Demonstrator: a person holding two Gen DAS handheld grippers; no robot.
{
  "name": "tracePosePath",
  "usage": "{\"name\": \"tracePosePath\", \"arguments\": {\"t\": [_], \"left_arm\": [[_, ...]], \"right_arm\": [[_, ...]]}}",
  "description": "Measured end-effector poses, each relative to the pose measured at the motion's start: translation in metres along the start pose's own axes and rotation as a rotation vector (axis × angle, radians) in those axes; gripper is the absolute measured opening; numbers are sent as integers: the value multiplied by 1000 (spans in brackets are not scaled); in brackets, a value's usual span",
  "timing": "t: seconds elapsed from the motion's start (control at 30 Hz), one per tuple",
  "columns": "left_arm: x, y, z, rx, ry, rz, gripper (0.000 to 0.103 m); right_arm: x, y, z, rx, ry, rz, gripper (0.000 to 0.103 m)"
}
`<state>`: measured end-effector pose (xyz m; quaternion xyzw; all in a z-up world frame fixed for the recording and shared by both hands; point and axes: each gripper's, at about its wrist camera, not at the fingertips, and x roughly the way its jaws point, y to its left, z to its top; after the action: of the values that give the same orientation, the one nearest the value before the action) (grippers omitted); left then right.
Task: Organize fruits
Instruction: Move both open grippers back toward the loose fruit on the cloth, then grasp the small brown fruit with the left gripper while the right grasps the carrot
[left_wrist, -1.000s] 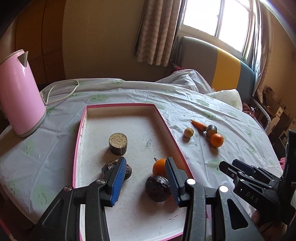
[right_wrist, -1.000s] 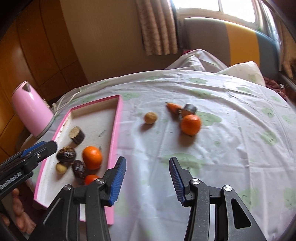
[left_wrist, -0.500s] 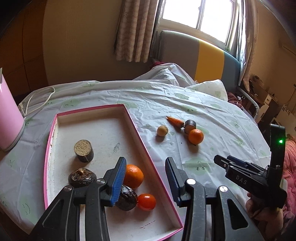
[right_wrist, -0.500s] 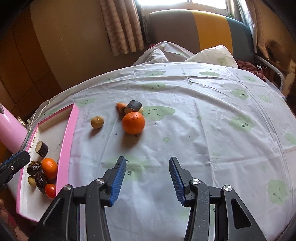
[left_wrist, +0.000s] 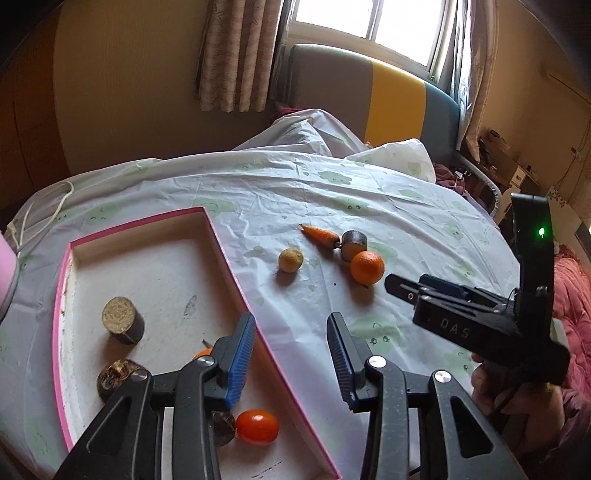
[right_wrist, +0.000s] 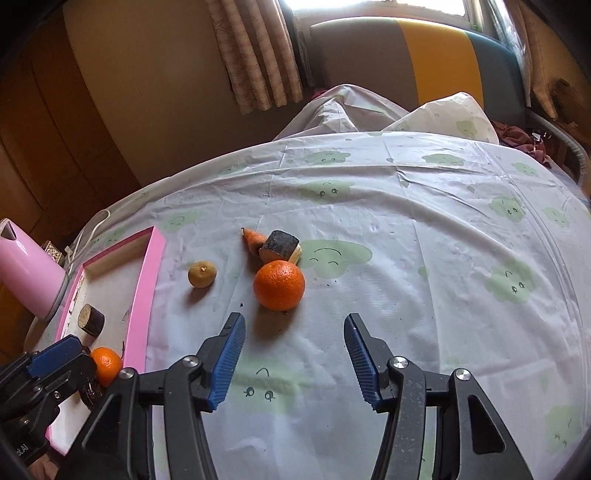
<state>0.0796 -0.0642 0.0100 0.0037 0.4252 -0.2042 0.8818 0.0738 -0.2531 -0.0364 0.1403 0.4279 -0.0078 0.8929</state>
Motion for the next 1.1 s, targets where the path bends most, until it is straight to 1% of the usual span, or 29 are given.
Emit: {"name": "tracePosePath", "arguments": {"t": [0.07, 0.17, 0.23, 0.33, 0.47, 0.53, 0.57, 0.63, 0.67, 0.7, 0.77, 0.8, 0.9, 0.97, 1.0, 1.07, 1.1], "left_arm": [[7, -1, 12, 5, -3, -10, 39], [25, -4, 30, -3, 23, -35, 36], [40, -8, 40, 15, 37, -42, 36], [65, -13, 49, 34, 78, -15, 36], [92, -13, 56, 31, 131, 16, 36], [103, -15, 57, 47, 155, 22, 36], [108, -15, 57, 50, 164, 38, 36], [117, -13, 55, 41, 193, 44, 35], [119, -13, 54, 45, 191, 46, 24], [120, -12, 53, 48, 186, 44, 16], [118, -12, 49, 50, 175, 37, 14], [116, -12, 48, 52, 169, 30, 8], [106, -9, 45, 45, 141, 34, 7], [102, -6, 44, 30, 137, 23, 7], [102, -5, 43, 29, 138, 24, 7], [105, -4, 42, 32, 163, -3, 7], [105, -4, 42, 32, 158, -9, 7]], "right_arm": [[3, -1, 2, -6, 2, 1, 57], [4, -7, 4, 6, -2, -2, 57], [4, -12, 7, 6, -8, -8, 57], [5, -18, 9, 14, -6, -11, 57], [9, -23, 12, 15, -2, -11, 56], [9, -26, 15, 20, -8, -9, 56], [10, -27, 18, 25, -10, -5, 56], [11, -27, 23, 25, -14, 4, 56], [12, -26, 26, 21, -18, 4, 56], [13, -25, 28, 19, -21, 6, 56], [15, -24, 33, 24, -21, 21, 56], [16, -23, 34, 22, -21, 24, 56], [21, -18, 39, 8, -18, 33, 55], [24, -11, 45, -21, -20, 34, 53], [26, -7, 48, -39, -24, 38, 52], [32, 0, 56, -75, -16, 52, 52], [36, 4, 60, -100, -11, 56, 52]]}}
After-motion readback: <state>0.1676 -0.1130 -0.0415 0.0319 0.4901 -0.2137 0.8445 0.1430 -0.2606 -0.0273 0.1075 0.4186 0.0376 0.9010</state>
